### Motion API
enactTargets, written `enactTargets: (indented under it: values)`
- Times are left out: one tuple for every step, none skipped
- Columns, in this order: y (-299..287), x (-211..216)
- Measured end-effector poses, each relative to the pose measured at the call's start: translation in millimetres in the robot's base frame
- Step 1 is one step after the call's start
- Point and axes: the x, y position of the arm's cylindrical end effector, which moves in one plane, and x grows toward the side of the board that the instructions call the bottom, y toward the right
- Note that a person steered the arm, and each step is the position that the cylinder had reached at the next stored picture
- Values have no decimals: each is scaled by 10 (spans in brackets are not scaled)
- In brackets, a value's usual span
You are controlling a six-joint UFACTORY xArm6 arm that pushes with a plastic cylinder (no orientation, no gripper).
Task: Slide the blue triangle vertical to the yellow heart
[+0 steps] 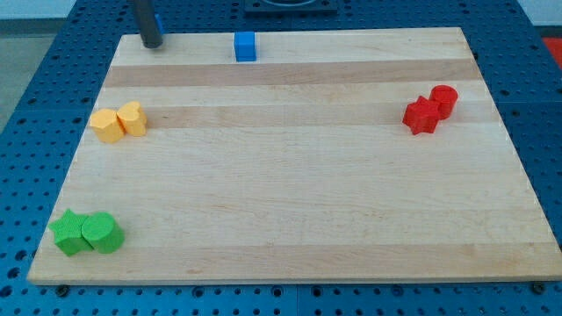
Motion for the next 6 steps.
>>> enactTargets:
  values:
    - [-42, 99]
    - [-173, 330]
    - [183, 311]
    - [501, -1]
    - [692, -256]
    - [660, -259]
